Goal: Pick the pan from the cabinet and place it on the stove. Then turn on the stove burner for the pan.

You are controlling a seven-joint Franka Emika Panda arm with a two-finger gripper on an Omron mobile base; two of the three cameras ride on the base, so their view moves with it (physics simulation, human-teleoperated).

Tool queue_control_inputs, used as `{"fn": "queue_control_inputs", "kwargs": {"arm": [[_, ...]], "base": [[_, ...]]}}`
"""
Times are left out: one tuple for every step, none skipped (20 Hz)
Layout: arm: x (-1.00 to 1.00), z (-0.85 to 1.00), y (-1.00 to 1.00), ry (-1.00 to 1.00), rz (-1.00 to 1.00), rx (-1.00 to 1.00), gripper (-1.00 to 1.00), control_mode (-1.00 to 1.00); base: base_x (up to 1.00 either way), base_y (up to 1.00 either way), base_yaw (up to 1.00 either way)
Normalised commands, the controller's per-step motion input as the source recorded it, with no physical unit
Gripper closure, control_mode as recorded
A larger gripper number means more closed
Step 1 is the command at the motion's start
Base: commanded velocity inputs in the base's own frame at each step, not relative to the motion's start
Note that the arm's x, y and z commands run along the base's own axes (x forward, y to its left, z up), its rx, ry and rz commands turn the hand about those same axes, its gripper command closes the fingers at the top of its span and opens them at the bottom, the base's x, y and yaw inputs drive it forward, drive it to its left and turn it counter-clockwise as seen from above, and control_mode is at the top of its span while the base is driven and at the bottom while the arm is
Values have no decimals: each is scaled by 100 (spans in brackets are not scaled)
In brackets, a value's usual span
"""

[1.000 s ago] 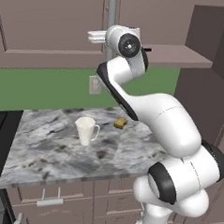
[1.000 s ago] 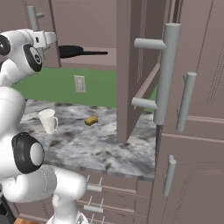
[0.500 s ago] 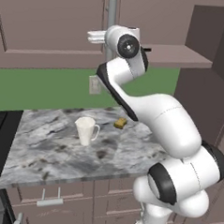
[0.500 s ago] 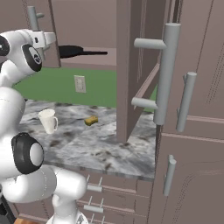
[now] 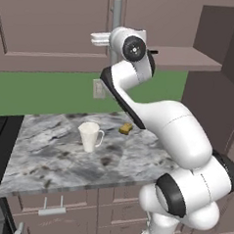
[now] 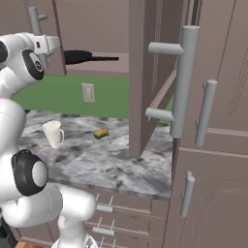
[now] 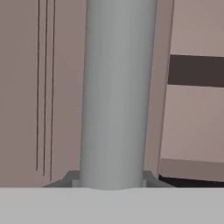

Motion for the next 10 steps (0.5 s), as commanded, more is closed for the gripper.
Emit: {"fn": "queue_control_inputs", "kwargs": {"arm": [[-39,-8,77,0,0,-6,100,-100],[-39,-11,92,0,0,-8,100,-100],[-36,-13,100,0,0,-11,100,-100],[-35,-13,100,0,0,-11,100,-100],[-34,-10,100,0,0,-12,100,-100],[-34,-9,100,0,0,-12,100,-100],[-33,-7,100,1,0,-12,100,-100],[-34,-6,100,1,0,-12,100,-100],[-38,-6,100,3,0,-10,100,-100],[-42,-11,100,4,0,-10,100,-100]], "base": [[0,0,0],[0,0,0],[0,0,0],[0,0,0],[0,0,0],[0,0,0],[0,0,0],[0,0,0],[0,0,0],[0,0,0]]}}
